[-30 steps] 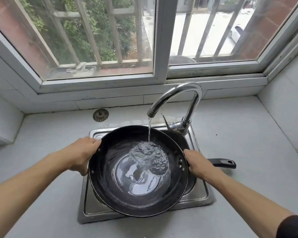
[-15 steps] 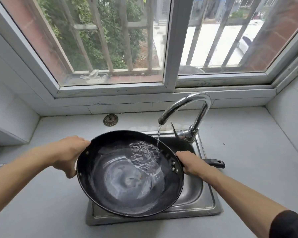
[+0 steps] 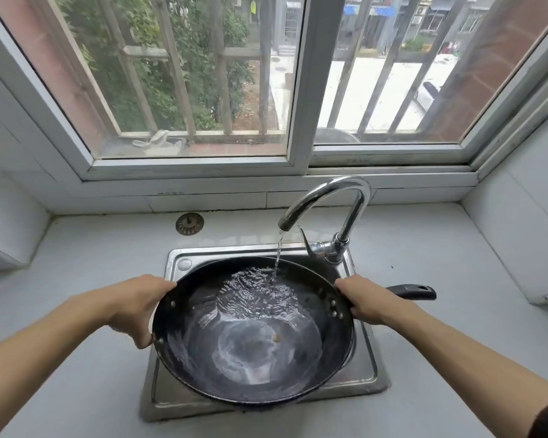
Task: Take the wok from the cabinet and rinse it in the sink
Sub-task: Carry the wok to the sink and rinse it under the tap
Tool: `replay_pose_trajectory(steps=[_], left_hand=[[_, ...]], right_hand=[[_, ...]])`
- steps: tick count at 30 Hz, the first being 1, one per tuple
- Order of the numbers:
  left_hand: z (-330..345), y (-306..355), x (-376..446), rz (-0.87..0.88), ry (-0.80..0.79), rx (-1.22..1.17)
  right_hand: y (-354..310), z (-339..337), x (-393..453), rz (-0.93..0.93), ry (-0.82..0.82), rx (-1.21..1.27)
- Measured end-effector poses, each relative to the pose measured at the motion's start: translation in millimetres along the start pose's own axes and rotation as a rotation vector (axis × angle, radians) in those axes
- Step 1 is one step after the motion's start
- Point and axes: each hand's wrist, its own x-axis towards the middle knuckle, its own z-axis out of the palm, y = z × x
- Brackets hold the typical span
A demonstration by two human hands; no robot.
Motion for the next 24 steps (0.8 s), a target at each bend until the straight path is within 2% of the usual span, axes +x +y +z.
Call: replay_pose_trajectory(steps=[14, 24], left_hand=[[3, 46, 34, 0.166, -0.003, -0.107], [18, 47, 42, 0.203, 0.14, -0.039]], right_hand=[[27, -31, -47, 0.151, -0.044, -0.146], [18, -30, -69, 0.184, 0.055, -0.158]])
